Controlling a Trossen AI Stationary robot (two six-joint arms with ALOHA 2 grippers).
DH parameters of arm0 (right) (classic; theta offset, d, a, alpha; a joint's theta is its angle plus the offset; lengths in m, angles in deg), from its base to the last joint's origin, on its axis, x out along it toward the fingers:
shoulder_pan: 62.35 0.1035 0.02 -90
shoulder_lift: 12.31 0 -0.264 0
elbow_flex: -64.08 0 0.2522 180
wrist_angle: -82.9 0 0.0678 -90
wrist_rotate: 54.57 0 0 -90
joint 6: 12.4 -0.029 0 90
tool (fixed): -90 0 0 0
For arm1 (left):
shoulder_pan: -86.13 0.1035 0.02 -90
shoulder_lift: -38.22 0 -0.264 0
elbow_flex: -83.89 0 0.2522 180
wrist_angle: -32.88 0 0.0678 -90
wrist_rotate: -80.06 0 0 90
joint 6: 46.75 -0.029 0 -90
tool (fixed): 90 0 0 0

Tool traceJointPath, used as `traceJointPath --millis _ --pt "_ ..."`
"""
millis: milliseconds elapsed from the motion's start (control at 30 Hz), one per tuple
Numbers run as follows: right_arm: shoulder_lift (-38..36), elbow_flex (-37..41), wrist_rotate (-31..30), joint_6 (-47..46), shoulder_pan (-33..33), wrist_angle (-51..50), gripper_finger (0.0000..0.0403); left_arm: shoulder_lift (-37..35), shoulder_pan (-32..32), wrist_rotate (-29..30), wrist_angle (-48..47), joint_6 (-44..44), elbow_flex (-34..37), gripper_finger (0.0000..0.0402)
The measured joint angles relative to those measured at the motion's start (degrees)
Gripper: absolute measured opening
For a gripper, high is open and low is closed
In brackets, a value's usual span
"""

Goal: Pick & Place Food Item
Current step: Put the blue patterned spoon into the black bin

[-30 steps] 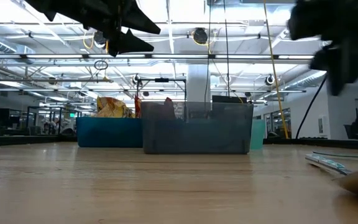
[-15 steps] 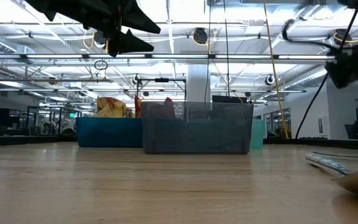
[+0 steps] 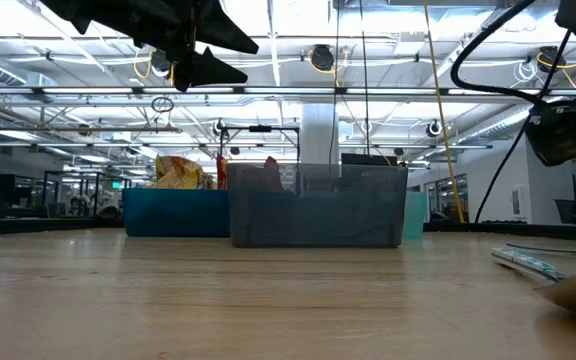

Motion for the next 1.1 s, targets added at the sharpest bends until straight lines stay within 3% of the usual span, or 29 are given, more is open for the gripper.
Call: traceJointPath --millis 167,400,567,667,867,1100 --pt "3.0 0.0 -2.8 -0.4 0.0 -3.7 0.0119 0.0 0.0 0.0 0.0 0.0 0.0 0.0310" --pt "4.1 0.1 -3.5 0.3 0.0 -4.0 0.0028 0.0 0.0 0.0 0.0 -0.1 0.0 0.0310" --pt "-0.1 -0.6 -3.9 2.2 0.0 -4.2 0.0024 0.0 0.0 0.0 0.0 -0.3 0.0 0.0310" --pt "-3.9 -2.0 -8.2 4.9 -0.1 -8.0 0.0024 0.0 0.0 0.0 0.0 -0.3 0.0 0.0310" --pt "-12.7 -6.9 -17.4 11.8 -0.1 -5.4 0.0024 0.0 0.0 0.0 0.0 -0.4 0.0 0.0310" --pt "-17.8 -7.7 -29.5 33.0 -2.2 11.7 0.0024 0.0 0.0 0.0 0.0 -0.3 0.0 0.0310"
